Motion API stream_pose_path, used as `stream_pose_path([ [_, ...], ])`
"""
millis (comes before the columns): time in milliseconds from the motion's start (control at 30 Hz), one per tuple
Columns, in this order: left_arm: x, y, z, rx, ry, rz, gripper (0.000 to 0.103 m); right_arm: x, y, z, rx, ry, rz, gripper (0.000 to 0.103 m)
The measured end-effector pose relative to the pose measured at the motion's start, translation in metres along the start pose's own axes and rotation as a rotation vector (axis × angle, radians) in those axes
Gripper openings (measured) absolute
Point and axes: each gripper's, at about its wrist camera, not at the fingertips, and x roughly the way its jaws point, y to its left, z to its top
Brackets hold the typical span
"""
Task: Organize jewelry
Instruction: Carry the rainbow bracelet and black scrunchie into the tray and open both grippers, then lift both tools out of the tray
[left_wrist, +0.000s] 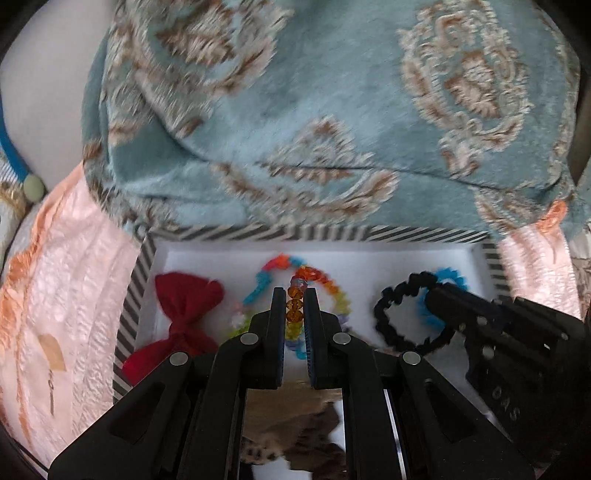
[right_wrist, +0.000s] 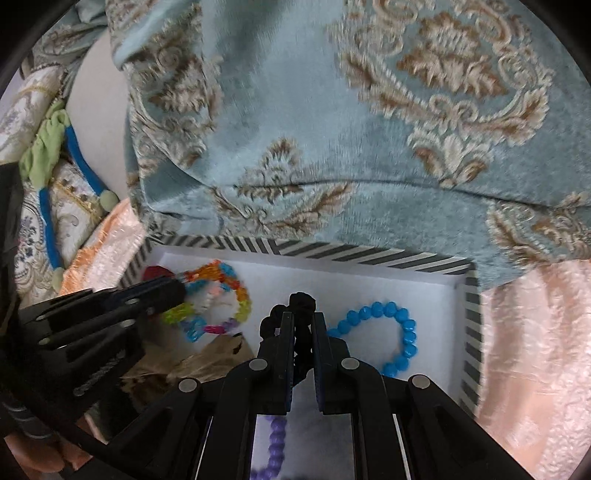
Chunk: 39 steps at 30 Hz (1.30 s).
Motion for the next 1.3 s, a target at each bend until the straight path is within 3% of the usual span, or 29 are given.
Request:
stream_pose_path([
  [300, 0.012, 0.013, -0.011, -0.025, 0.016, 0.013, 0.010, 0.019, -0.009, 0.005, 0.004, 0.007, -0.007, 0.011],
  [367, 0.013, 0.015, -0.014, -0.039, 0.022, 0.005, 0.024, 0.015, -0.007, 0.004, -0.016, -0.002, -0.017, 0.021],
  [400, 0.012, 0.016, -0.015, -0.046, 0.021, -0.003, 0.030, 0.010, -0.006, 0.003, -0.020, -0.014, -0.024, 0.032],
  [433, 0.010, 0.016, -0.017, -0.054, 0.015, -0.008, 0.043, 0.006, -0.006, 0.002, -0.018, -0.024, -0.026, 0.039],
  [467, 0.008, 0.018, -0.019, -0.063, 0.004, -0.009, 0.052, 0.001, -0.007, 0.000, -0.011, -0.038, -0.019, 0.039],
  [500, 0.004, 0.018, -0.021, -0.067, -0.006, -0.005, 0.053, -0.005, -0.008, -0.001, -0.006, -0.047, -0.013, 0.039],
  [633, -0.008, 0.019, -0.027, -0.071, -0.017, 0.000, 0.054, -0.024, -0.004, -0.010, -0.014, -0.059, -0.010, 0.040],
  [867, -0.044, 0.010, -0.049, -0.015, -0.080, 0.068, 0.054, -0.054, 0.009, -0.037, -0.024, -0.091, -0.081, 0.044],
  [1167, -0.105, 0.015, -0.080, -0.035, -0.173, 0.075, 0.054, -0.097, 0.028, -0.065, -0.006, -0.115, -0.116, 0.045],
  [1300, -0.133, 0.017, -0.093, -0.043, -0.224, 0.095, 0.054, -0.118, 0.042, -0.072, -0.008, -0.141, -0.127, 0.061],
])
